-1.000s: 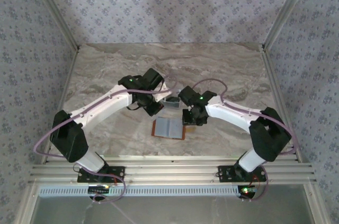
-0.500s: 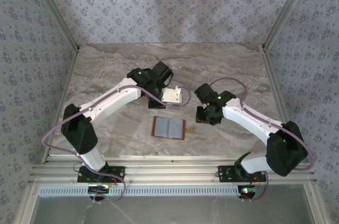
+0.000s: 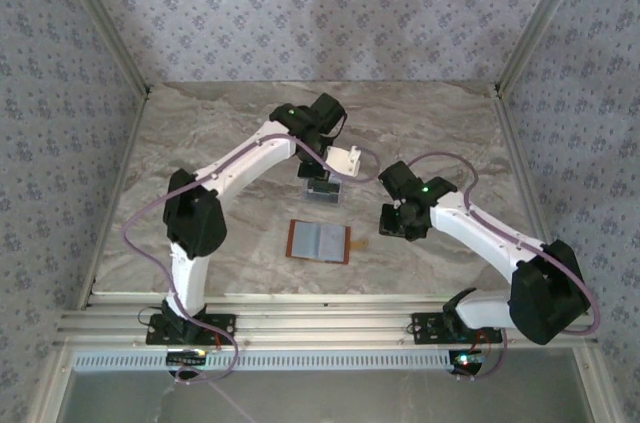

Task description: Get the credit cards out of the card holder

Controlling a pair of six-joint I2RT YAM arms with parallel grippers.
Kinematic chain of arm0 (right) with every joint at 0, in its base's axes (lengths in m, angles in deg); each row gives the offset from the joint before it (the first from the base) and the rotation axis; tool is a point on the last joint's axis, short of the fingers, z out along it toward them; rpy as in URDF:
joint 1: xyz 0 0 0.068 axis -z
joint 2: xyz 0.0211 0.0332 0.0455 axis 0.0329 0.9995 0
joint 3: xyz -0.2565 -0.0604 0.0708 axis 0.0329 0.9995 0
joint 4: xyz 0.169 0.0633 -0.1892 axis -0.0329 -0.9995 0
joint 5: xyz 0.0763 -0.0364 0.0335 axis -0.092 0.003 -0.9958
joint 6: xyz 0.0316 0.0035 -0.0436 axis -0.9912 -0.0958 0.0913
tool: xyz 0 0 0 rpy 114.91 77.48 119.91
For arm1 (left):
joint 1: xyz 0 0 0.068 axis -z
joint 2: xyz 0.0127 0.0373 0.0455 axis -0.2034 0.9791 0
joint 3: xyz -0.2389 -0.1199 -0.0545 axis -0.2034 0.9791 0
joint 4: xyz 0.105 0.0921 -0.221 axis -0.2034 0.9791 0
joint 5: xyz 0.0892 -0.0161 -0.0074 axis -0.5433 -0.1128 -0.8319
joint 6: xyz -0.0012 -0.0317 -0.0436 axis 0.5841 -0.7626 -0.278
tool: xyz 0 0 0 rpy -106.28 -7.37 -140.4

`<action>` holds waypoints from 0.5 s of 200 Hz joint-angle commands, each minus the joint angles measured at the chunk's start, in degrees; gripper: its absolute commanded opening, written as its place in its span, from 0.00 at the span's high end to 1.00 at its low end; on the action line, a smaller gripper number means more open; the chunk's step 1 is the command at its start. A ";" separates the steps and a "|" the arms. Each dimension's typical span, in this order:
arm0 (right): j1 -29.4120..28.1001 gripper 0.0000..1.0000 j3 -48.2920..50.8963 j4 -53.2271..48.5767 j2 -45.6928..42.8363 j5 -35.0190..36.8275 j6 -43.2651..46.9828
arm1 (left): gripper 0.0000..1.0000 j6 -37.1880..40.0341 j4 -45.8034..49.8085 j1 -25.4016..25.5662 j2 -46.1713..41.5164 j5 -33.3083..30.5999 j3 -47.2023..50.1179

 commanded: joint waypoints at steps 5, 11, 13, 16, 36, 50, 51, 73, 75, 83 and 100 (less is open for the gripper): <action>1.03 0.64 0.83 -1.05 -0.98 -0.11 0.96 | 1.00 2.76 5.58 -0.76 3.43 1.10 -6.19; 1.20 0.65 0.84 -1.04 -0.98 -0.15 1.01 | 1.00 2.93 6.24 -0.90 4.32 1.16 -7.32; 1.25 0.65 0.86 -1.02 -0.98 -0.26 0.96 | 1.00 3.02 6.43 -0.87 4.63 1.17 -7.69; 1.36 0.65 0.88 -0.97 -1.00 -0.23 0.95 | 1.00 3.04 6.83 -1.00 4.99 1.24 -8.16; 1.71 0.65 1.10 -0.79 -1.02 -0.56 0.98 | 1.00 3.42 8.30 -1.31 7.77 1.17 -11.31; 1.98 0.65 1.32 -0.67 -1.02 -0.58 0.95 | 1.00 3.55 9.90 -1.46 9.72 1.17 -13.90; 2.03 0.65 1.35 -0.65 -1.00 -0.54 0.95 | 1.00 3.59 9.98 -1.42 9.91 1.17 -14.09; 2.32 0.65 1.54 -0.22 -0.96 -0.84 0.93 | 1.00 3.63 11.49 -1.53 13.06 0.18 -17.98; 2.38 0.65 1.61 -0.18 -0.91 -0.89 0.88 | 1.00 3.57 11.68 -1.56 13.41 0.07 -18.23; 2.45 0.65 1.63 -0.11 -0.86 -1.03 0.86 | 1.00 3.57 12.56 -1.51 14.54 -0.05 -20.03; 2.65 0.65 1.72 0.04 -0.68 -1.12 0.86 | 1.00 3.31 14.90 -1.53 17.24 -0.44 -23.76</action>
